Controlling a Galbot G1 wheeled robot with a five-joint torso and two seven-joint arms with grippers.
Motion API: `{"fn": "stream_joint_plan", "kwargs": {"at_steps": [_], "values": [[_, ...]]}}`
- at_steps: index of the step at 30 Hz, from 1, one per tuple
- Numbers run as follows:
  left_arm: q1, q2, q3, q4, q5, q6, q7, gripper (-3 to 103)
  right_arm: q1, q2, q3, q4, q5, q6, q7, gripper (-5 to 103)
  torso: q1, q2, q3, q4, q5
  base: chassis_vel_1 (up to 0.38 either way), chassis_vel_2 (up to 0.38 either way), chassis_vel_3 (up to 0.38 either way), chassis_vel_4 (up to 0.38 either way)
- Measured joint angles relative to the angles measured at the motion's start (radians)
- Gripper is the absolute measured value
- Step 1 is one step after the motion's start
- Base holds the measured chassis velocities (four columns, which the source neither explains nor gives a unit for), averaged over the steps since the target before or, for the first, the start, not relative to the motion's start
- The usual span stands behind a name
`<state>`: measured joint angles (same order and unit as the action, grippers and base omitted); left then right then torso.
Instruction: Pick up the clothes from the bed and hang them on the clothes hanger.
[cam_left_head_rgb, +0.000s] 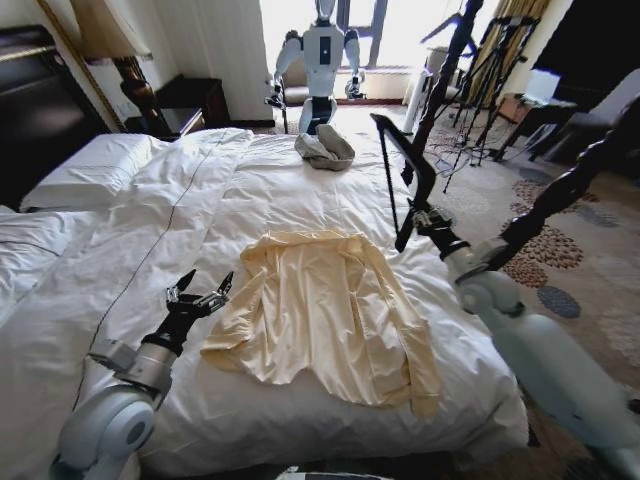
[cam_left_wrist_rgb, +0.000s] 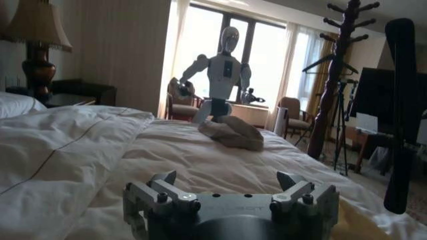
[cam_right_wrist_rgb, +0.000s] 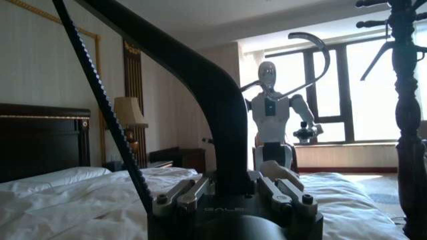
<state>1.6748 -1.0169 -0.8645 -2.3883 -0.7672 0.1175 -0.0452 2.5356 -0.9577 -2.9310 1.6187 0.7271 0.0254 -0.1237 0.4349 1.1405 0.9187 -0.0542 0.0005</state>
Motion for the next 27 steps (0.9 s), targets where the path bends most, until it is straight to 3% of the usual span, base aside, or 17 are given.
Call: {"fn": "stream_joint_plan", "kwargs": {"at_steps": [2, 7, 11, 14, 15, 18, 22, 27], "values": [[-0.008, 0.007, 0.002, 0.012, 0.000, 0.002, -0.001, 100, 0.059, -0.076, 0.001, -0.103, -0.054, -0.002, -0.073, 19, 0.000, 0.000, 0.000, 0.0000, -0.0020, 0.000, 0.000, 0.000, 0.000], [-0.017, 0.031, -0.001, 0.042, -0.001, 0.003, -0.002, 100, 0.152, -0.190, 0.006, -0.289, -0.168, -0.015, -0.238, 19, 0.000, 0.000, 0.000, -0.0003, -0.0012, 0.000, 0.000, 0.000, 0.000], [-0.027, 0.027, -0.001, 0.058, -0.002, 0.002, -0.003, 100, 0.170, -0.250, 0.009, -0.321, -0.232, 0.011, -0.295, 19, 0.000, 0.000, 0.000, -0.0006, -0.0011, 0.000, 0.000, 0.000, 0.000], [-0.031, 0.018, 0.004, 0.063, 0.000, 0.002, -0.003, 100, 0.180, -0.304, 0.009, -0.331, -0.320, -0.021, -0.332, 19, 0.000, 0.000, 0.000, 0.0001, -0.0012, 0.000, 0.000, 0.000, 0.000], [-0.031, 0.018, 0.004, 0.063, 0.000, 0.002, -0.003, 100, 0.180, -0.304, 0.009, -0.331, -0.320, -0.021, -0.332, 19, 0.000, 0.000, 0.000, 0.0001, -0.0012, 0.000, 0.000, 0.000, 0.000], [-0.033, 0.019, 0.005, 0.063, 0.002, 0.000, -0.002, 100, 0.197, -0.318, 0.010, -0.318, -0.436, -0.113, -0.374, 19, 0.000, 0.000, 0.000, 0.0000, -0.0011, 0.000, 0.000, 0.000, 0.000], [-0.046, 0.022, 0.004, 0.063, 0.001, 0.000, -0.002, 100, 0.219, -0.307, 0.013, -0.281, -0.509, -0.208, -0.428, 19, 0.000, 0.000, 0.000, -0.0009, -0.0013, 0.000, 0.000, 0.000, 0.000], [-0.047, 0.015, 0.004, 0.054, -0.002, -0.003, -0.002, 100, 0.222, -0.342, 0.013, -0.329, -0.578, -0.205, -0.481, 19, 0.000, 0.000, 0.000, -0.0003, -0.0011, 0.000, 0.000, 0.000, 0.000]]}}
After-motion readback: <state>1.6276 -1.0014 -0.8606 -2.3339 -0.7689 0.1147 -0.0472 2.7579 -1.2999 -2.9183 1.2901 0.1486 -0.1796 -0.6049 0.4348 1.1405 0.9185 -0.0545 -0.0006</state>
